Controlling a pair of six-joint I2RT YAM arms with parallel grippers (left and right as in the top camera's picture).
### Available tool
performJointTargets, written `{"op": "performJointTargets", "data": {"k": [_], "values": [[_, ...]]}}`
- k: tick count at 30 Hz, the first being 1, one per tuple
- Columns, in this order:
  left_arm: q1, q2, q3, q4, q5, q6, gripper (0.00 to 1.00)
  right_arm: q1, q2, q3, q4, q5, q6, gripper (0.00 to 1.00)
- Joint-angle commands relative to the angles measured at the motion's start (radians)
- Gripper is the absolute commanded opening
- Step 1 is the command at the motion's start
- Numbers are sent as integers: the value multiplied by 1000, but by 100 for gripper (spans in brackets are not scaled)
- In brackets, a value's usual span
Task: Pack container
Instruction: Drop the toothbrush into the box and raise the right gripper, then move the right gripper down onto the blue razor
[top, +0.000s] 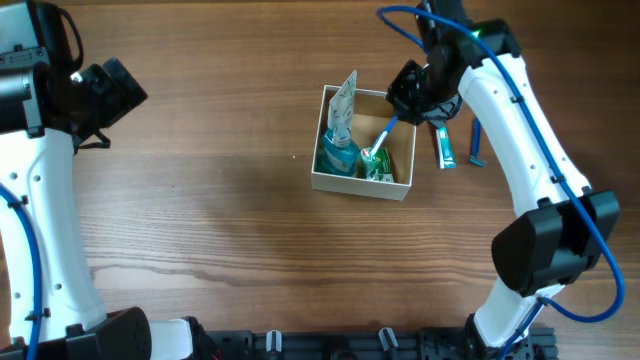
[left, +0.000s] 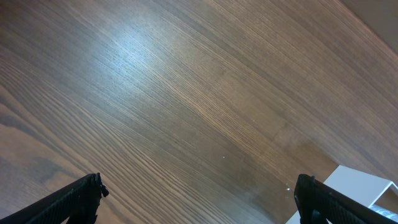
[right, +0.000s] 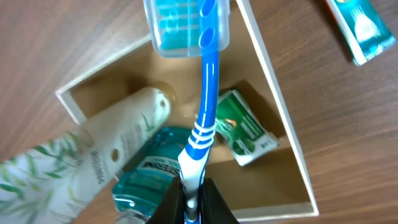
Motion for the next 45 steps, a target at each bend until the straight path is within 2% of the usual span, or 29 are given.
{"op": "performJointTargets", "data": {"k": [1, 4, 11, 13, 14, 16, 20, 23, 26, 29, 30, 31, 37, 39, 45], "values": [[4, 2, -2, 2, -3, 2, 100, 31, 20, -12, -21, 33, 44, 5], [4, 2, -2, 2, -3, 2, 100, 58, 20, -12, -23, 83, 44, 12], [4, 2, -2, 2, -3, 2, 100, 85, 21, -12, -25, 114, 67, 17], [4, 2, -2, 2, -3, 2, 100, 85, 21, -12, -17, 114, 66, 27], [4, 2, -2, 2, -3, 2, 100, 85, 21, -12, -16, 117, 65, 36], [4, 2, -2, 2, -3, 2, 100, 84, 20, -12, -18, 132, 63, 44], [4, 2, -2, 2, -3, 2, 100, 71, 18, -10, -24, 159, 45, 54], [4, 2, -2, 2, -3, 2, 100, 30, 10, 0, -26, 158, -69, 60], [4, 2, -2, 2, -3, 2, 100, -28, -13, 6, -24, 159, -235, 70], [4, 2, -2, 2, -3, 2, 100, -95, -32, 6, -25, 183, -433, 85], [4, 2, -2, 2, -3, 2, 100, -118, -34, 6, -26, 196, -492, 96], [4, 2, -2, 2, -3, 2, 100, -139, -34, 6, -25, 207, -545, 98], [4, 2, -2, 2, -3, 2, 100, -242, -31, 5, 19, 237, -779, 100], [4, 2, -2, 2, -3, 2, 100, -276, -23, 0, 69, 240, -853, 96], [4, 2, -2, 2, -3, 2, 100, -355, 41, -6, 116, 232, -986, 94]]}}
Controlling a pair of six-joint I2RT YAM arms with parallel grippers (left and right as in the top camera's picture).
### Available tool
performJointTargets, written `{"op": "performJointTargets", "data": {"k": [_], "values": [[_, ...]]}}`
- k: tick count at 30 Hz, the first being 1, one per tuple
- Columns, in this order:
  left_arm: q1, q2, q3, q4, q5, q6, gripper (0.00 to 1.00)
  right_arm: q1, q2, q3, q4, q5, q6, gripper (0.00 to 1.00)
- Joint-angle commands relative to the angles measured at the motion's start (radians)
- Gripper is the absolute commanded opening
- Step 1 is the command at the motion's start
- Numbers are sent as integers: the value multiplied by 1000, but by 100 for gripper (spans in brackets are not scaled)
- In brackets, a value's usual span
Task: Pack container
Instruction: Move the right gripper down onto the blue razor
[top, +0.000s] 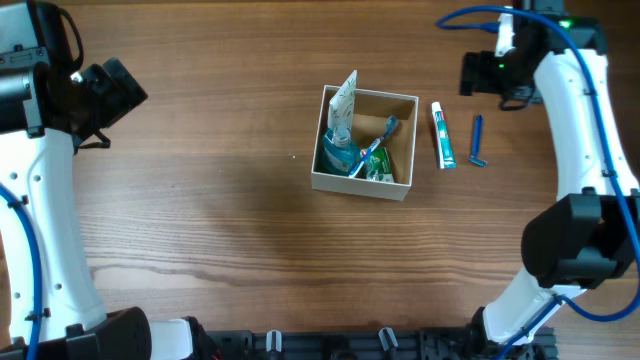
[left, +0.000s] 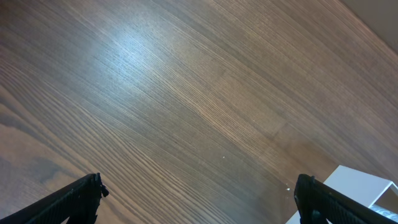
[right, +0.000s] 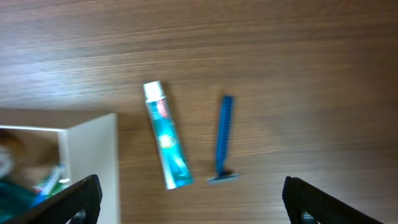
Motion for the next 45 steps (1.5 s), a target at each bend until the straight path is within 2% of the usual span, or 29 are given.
{"op": "performJointTargets", "data": {"k": [1, 13, 18, 25, 29, 35, 45], "values": [[4, 2, -2, 2, -3, 2, 100, -39, 57, -6, 2, 21, -141, 94], [4, 2, -2, 2, -3, 2, 100, -60, 252, -6, 0, 21, -148, 94], [3, 2, -2, 2, -3, 2, 100, -61, 302, -6, 3, 20, -147, 75], [4, 2, -2, 2, -3, 2, 100, -61, 356, -6, 2, 20, -151, 76], [4, 2, -2, 2, -3, 2, 100, -61, 381, -6, 1, 21, -150, 80], [3, 2, -2, 2, -3, 2, 100, -61, 388, -11, 27, 21, -76, 79], [4, 2, -2, 2, -3, 2, 100, -61, 399, -13, 45, 13, -76, 79]]}}
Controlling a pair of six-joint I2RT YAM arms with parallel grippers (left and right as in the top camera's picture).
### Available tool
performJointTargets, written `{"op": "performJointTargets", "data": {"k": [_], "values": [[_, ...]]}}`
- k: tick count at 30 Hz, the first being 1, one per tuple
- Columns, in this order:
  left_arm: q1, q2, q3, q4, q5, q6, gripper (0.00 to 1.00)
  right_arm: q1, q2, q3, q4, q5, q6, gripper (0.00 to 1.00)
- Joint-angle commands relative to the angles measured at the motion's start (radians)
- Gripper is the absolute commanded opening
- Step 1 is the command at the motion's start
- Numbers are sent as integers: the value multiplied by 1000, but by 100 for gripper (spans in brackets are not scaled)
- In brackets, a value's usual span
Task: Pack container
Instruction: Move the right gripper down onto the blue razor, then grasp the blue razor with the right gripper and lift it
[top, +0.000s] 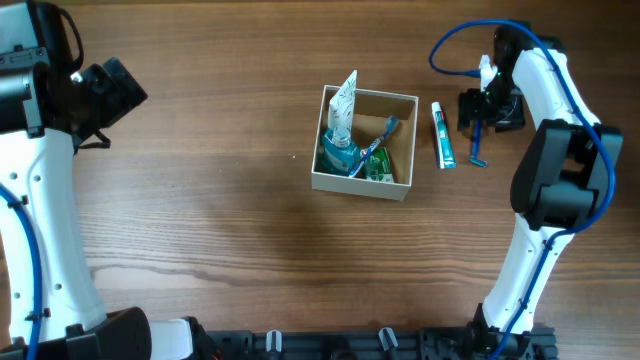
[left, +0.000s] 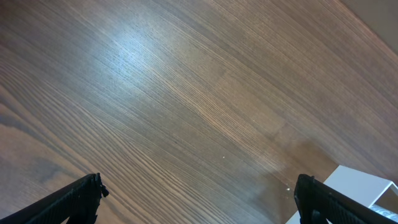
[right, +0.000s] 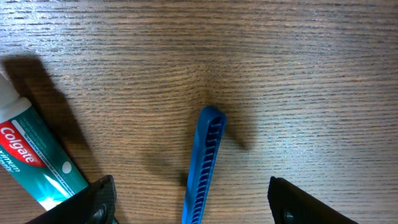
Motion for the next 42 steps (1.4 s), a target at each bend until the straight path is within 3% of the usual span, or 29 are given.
{"op": "performJointTargets", "data": {"k": [1, 15, 17, 22, 24, 31, 37, 42], "values": [[3, 2, -2, 2, -3, 2, 100, -2, 30, -16, 11, 10, 19, 79], [4, 2, -2, 2, -3, 2, 100, -9, 30, -166, 67, 10, 19, 76], [4, 2, -2, 2, -3, 2, 100, -9, 30, -166, 74, 10, 19, 67], [4, 2, -2, 2, -3, 2, 100, -9, 30, -165, 85, 18, 20, 13], [4, 2, -2, 2, -3, 2, 100, -9, 29, -164, 84, 22, 19, 4], [4, 2, -2, 2, -3, 2, 100, -9, 29, -67, -3, 21, 30, 4], [4, 2, -2, 2, -3, 2, 100, -6, 23, 200, -229, 4, 164, 4], [4, 2, -2, 2, -3, 2, 100, 8, 11, 402, -463, -228, 211, 4]]}}
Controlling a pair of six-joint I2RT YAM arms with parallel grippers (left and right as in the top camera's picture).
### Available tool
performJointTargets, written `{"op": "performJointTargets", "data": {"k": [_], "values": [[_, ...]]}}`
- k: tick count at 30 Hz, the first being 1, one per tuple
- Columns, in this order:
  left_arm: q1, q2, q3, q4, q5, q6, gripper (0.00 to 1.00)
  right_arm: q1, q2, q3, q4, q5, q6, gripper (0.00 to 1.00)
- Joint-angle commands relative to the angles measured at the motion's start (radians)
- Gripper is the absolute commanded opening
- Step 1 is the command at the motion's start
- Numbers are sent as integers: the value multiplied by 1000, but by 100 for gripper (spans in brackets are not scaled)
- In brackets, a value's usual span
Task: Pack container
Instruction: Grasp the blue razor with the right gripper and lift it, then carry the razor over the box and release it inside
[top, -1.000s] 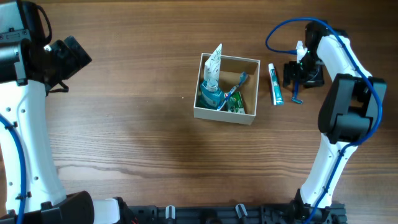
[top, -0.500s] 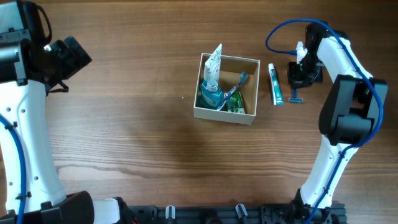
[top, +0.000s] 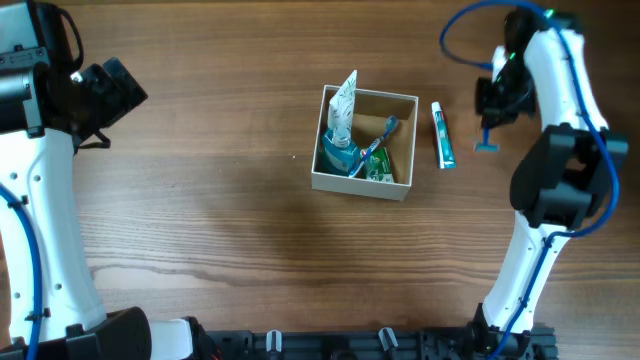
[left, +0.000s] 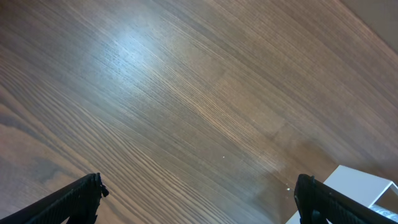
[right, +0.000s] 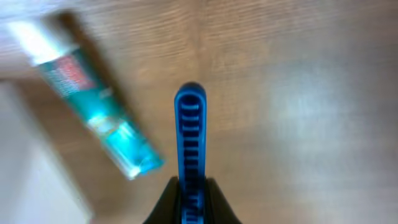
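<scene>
A white open box (top: 404, 188) stands mid-table holding a pale tube, a teal bottle, a green packet and a blue toothbrush (top: 374, 145). To its right lies a teal toothpaste tube (top: 442, 135), blurred in the right wrist view (right: 93, 112). My right gripper (right: 191, 190) is shut on a blue razor (right: 190, 137), held above the table right of the toothpaste; the razor head (top: 487, 147) pokes out below the gripper in the overhead view. My left gripper (left: 198, 199) stands open, with nothing between its fingers, over bare wood far left of the box.
The wooden tabletop (top: 220, 200) surrounds the box. The box's white corner (left: 364, 186) shows at the lower right of the left wrist view. A blue cable loops off the right arm (top: 560, 90) at the table's back right.
My right gripper was open low over the razor lying on the table; now it is shut on the razor's handle and holds it up off the wood. The left arm has not moved.
My right gripper held the blue toothbrush over the box. Then the toothbrush lay in the box and the gripper was open, away at the back right. It then stood open low over the razor, and now it holds the razor lifted.
</scene>
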Motion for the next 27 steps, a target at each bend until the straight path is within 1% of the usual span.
{"op": "performJointTargets", "data": {"k": [1, 3, 4, 6, 8, 10, 12, 16, 23, 24, 25, 27], "values": [[4, 2, -2, 2, -3, 2, 100, 18, -31, 131, -84, -286, 88, 4], [4, 2, -2, 2, -3, 2, 100, 31, -64, 131, -81, -486, 143, 4], [4, 2, -2, 2, -3, 2, 100, 38, -77, 131, -80, -552, 144, 4], [4, 2, -2, 2, -3, 2, 100, 51, -95, 131, -83, -579, 179, 4], [4, 2, -2, 2, -3, 2, 100, 80, -108, 131, -83, -580, 279, 4], [4, 2, -2, 2, -3, 2, 100, 101, -108, 131, -83, -577, 295, 4], [4, 2, -2, 2, -3, 2, 100, 133, -108, 131, -83, -534, 303, 4], [3, 2, -2, 2, -3, 2, 100, 208, -108, 124, -83, -325, 432, 4], [4, 2, -2, 2, -3, 2, 100, 303, -107, 124, -76, -211, 595, 4], [4, 2, -2, 2, -3, 2, 100, 309, -107, 124, -71, -208, 612, 10], [4, 2, -2, 2, -3, 2, 100, 314, -107, 124, -63, -209, 621, 24], [4, 2, -2, 2, -3, 2, 100, 317, -107, 124, -50, -208, 631, 35]]}}
